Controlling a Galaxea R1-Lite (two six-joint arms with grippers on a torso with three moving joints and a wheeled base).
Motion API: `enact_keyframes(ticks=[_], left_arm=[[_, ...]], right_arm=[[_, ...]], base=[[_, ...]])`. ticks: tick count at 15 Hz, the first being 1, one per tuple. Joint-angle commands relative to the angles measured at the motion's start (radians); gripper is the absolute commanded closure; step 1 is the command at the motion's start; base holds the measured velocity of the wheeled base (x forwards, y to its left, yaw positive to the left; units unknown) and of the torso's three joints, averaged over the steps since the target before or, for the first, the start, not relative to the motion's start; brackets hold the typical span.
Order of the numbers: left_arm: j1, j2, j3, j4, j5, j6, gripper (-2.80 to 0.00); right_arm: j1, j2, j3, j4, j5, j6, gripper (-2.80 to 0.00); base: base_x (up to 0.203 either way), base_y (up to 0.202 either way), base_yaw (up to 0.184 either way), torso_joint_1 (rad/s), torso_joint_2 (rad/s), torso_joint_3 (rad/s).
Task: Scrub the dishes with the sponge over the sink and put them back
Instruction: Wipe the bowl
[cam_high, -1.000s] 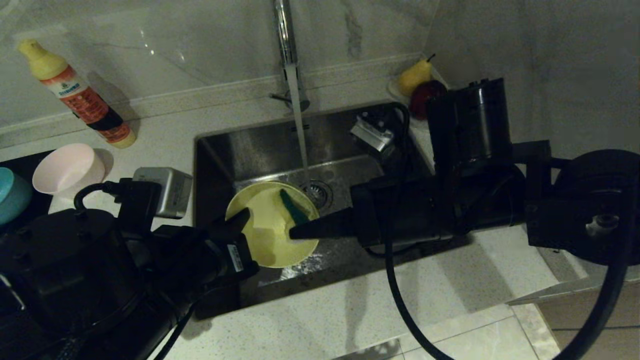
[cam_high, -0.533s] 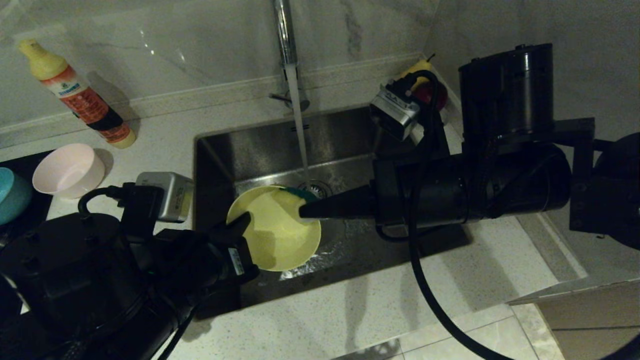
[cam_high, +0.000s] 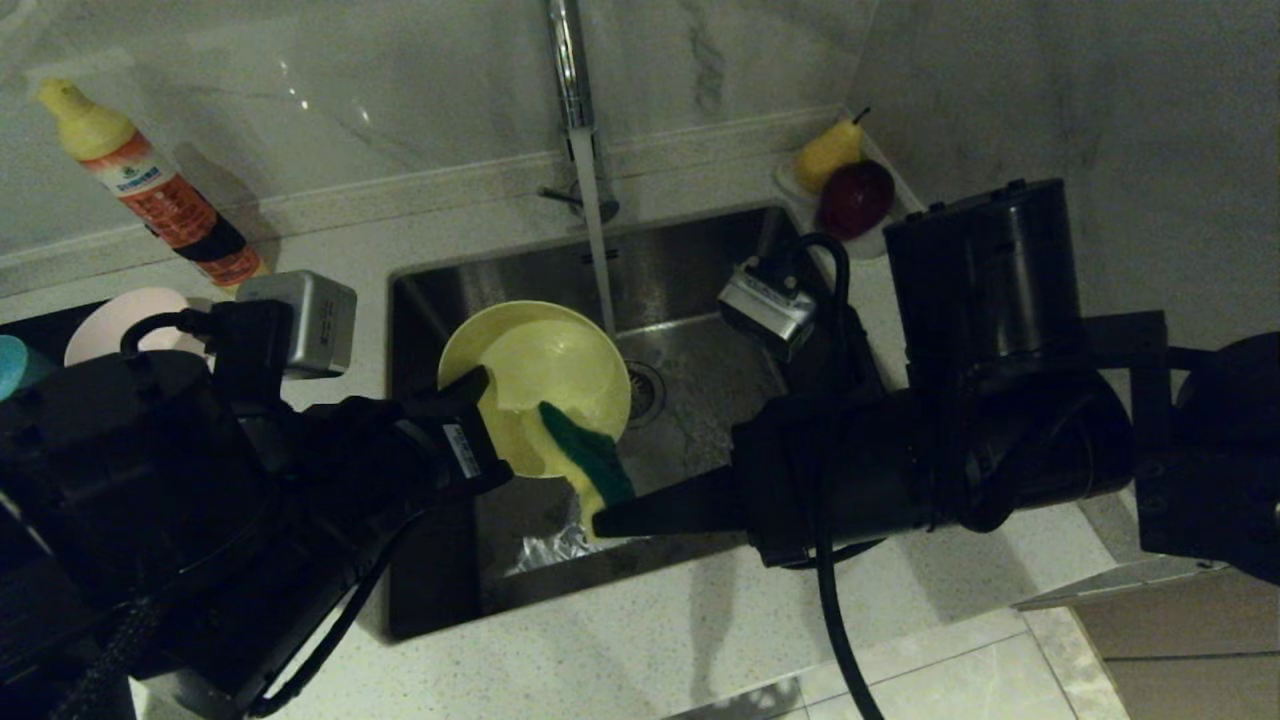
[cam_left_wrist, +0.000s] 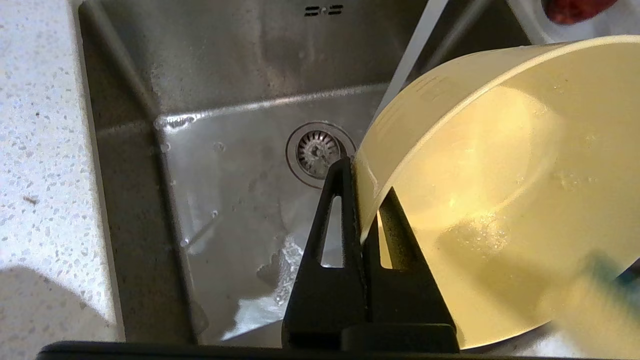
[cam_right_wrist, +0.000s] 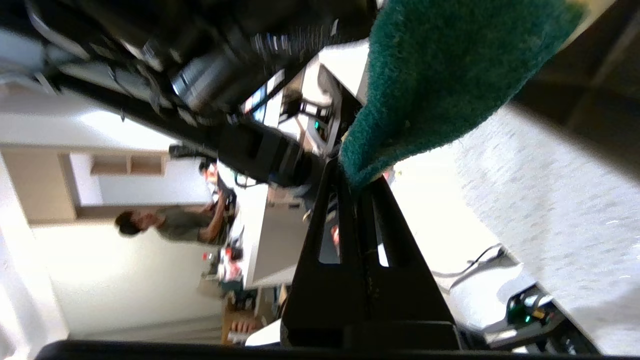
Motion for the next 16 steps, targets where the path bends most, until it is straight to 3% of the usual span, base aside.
enact_keyframes(ticks=[1, 6, 11, 16], left_arm=[[0.000, -0.004, -0.001, -0.008, 0.000, -0.001, 0.00], [0.000, -0.035, 0.030, -0.004, 0.000, -0.001, 0.00], [0.000, -0.033, 0.033, -0.007, 0.000, 0.001, 0.00], [0.001, -0.021, 0.030, -0.003, 0.006, -0.001, 0.00]], right_arm=[[0.018, 0.033, -0.003, -0.002, 0.004, 0.002, 0.00], [0.003, 0.068, -0.049, -0.005, 0.003, 0.003, 0.00], [-0.096, 0.042, -0.089, 0.006, 0.004, 0.004, 0.00], [-0.109, -0.015, -0.108, 0.018, 0.004, 0.001, 0.00]], base=[[0.000, 0.000, 0.000, 0.000, 0.00, 0.000], [0.000, 0.000, 0.000, 0.000, 0.00, 0.000], [0.000, 0.000, 0.000, 0.000, 0.00, 0.000], [0.000, 0.000, 0.000, 0.000, 0.00, 0.000]])
